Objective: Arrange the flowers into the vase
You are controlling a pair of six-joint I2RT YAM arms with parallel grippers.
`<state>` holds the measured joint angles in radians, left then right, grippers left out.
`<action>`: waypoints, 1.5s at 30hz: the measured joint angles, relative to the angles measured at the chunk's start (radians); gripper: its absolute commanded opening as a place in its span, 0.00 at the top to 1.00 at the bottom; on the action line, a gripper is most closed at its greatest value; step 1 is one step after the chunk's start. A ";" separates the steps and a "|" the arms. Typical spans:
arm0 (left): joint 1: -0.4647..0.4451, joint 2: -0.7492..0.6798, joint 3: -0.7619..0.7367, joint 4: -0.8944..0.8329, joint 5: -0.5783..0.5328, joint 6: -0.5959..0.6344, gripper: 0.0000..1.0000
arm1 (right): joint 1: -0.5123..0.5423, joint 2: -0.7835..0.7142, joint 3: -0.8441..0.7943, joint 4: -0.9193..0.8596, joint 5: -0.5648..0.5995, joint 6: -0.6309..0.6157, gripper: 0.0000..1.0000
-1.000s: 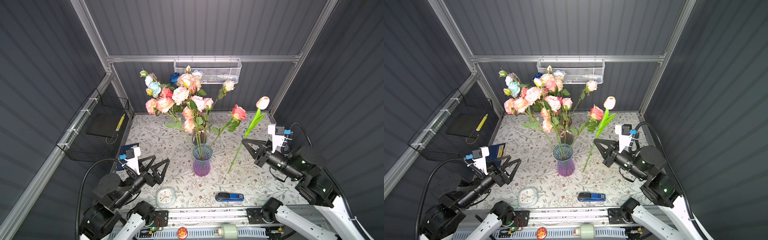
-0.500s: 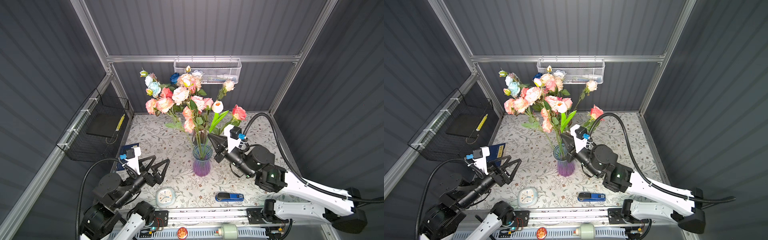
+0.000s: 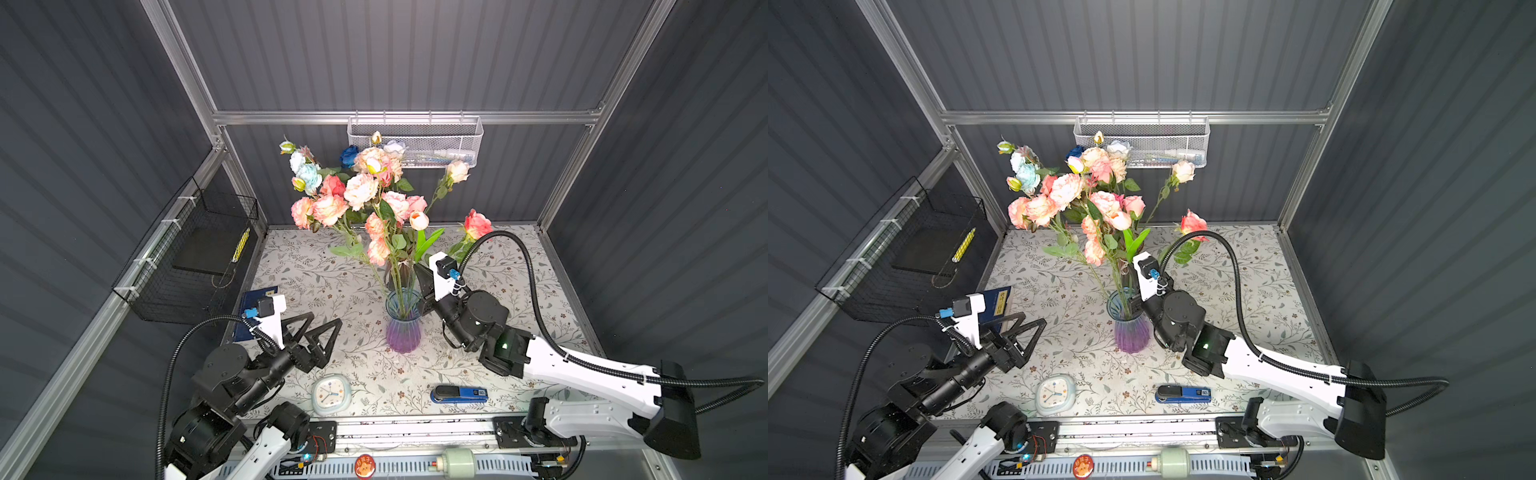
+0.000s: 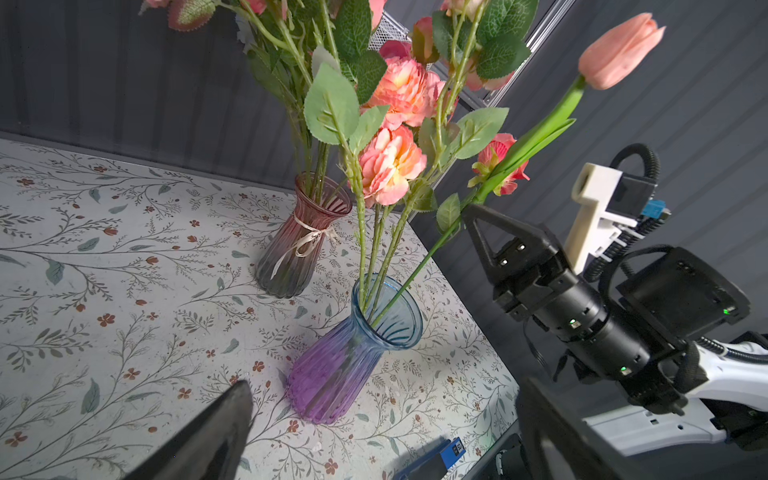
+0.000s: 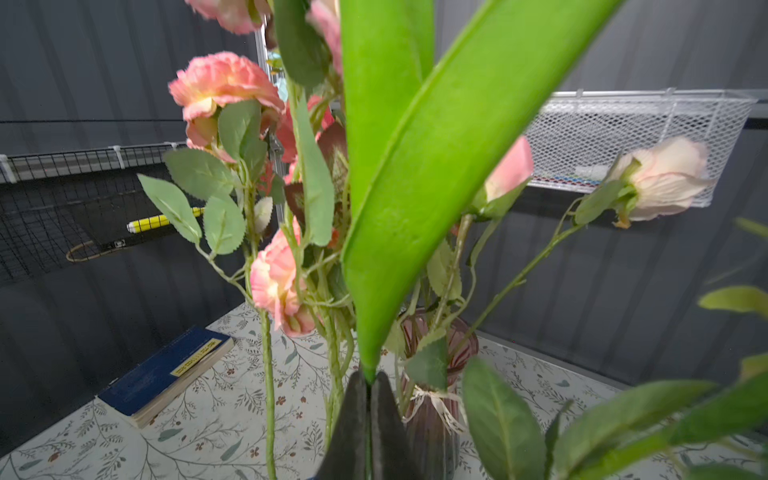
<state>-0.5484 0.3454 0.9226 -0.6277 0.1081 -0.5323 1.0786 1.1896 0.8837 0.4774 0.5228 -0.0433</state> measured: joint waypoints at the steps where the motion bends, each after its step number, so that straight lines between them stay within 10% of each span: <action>1: 0.000 0.000 -0.003 0.000 0.000 0.000 0.00 | 0.000 0.010 -0.005 -0.001 -0.002 0.014 1.00; 6: 0.000 0.000 -0.026 0.005 0.000 -0.003 0.00 | 0.000 0.048 -0.018 -0.018 -0.004 0.074 0.97; 12: 0.000 0.013 -0.035 0.011 0.000 -0.003 0.00 | -0.015 0.046 -0.047 -0.079 -0.021 0.171 0.52; 23: 0.000 0.015 -0.048 0.023 -0.002 -0.003 0.00 | -0.017 -0.130 -0.073 -0.218 -0.144 0.298 0.25; 26: 0.000 0.015 -0.052 0.023 -0.006 -0.003 0.00 | -0.017 -0.200 -0.097 -0.245 -0.186 0.334 0.01; 45: 0.000 0.056 -0.215 0.045 -0.302 -0.055 0.00 | -0.016 -0.756 -0.485 -0.319 -0.227 0.441 0.01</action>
<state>-0.5484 0.4019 0.7078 -0.5827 -0.1940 -0.5877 1.0626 0.4332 0.3985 0.1585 0.2955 0.3973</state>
